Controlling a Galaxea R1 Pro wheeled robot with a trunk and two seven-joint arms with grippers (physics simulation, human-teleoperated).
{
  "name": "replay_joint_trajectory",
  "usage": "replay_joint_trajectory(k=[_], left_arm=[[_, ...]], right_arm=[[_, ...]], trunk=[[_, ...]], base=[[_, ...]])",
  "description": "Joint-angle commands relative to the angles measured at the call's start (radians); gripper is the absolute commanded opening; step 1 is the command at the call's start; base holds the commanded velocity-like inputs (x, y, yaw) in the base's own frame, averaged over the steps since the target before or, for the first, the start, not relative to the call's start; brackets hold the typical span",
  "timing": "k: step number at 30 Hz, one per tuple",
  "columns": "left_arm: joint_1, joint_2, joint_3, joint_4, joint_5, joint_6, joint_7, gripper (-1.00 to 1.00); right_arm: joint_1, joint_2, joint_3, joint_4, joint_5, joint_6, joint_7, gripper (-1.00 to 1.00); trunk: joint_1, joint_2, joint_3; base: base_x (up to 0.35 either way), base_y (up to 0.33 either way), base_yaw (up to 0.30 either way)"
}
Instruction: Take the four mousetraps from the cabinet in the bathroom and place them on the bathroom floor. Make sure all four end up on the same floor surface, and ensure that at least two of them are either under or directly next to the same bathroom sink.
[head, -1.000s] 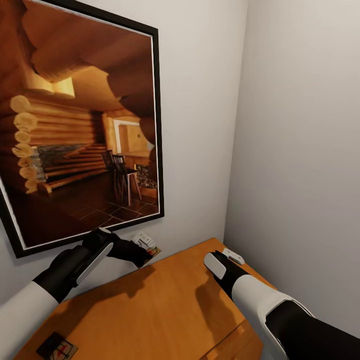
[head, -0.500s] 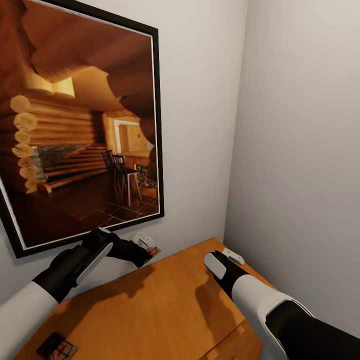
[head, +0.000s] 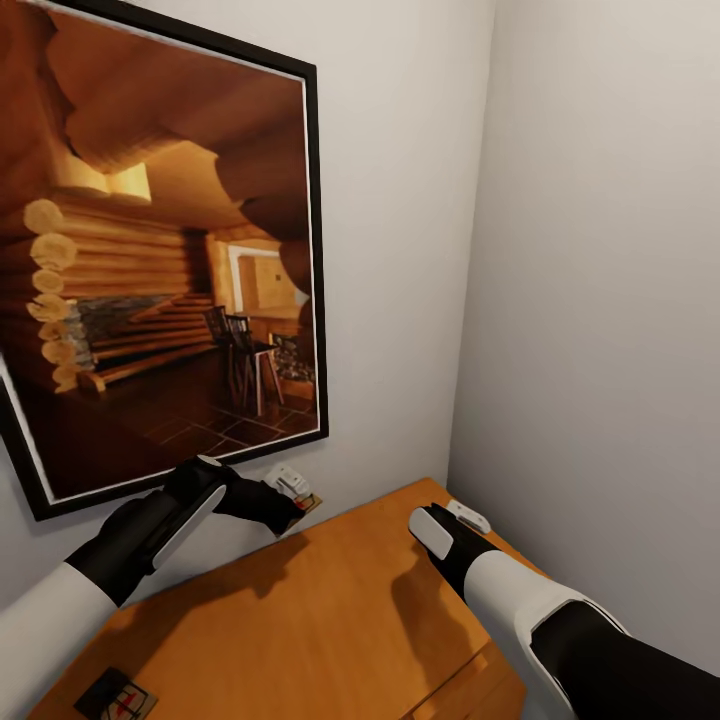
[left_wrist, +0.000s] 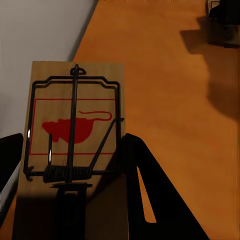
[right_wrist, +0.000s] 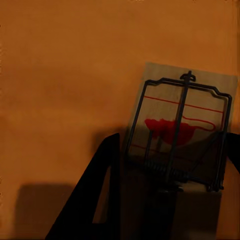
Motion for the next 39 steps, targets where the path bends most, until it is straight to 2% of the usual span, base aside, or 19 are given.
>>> replay_joint_trajectory(k=[1, 39], left_arm=[[-0.001, 0.001, -0.002, -0.001, -0.002, 0.003, -0.001, -1.0], [-0.001, 0.0, -0.003, -0.002, -0.002, 0.003, 0.001, -1.0]], right_arm=[[-0.001, 0.0, 0.004, -0.001, 0.0, 0.009, -0.003, -1.0], [-0.001, 0.0, 0.004, -0.001, 0.002, 0.012, -0.003, -1.0]], trunk=[[-0.004, 0.006, 0.002], [-0.149, 0.272, 0.121]], base=[[0.0, 0.0, 0.0], [0.0, 0.0, 0.0]])
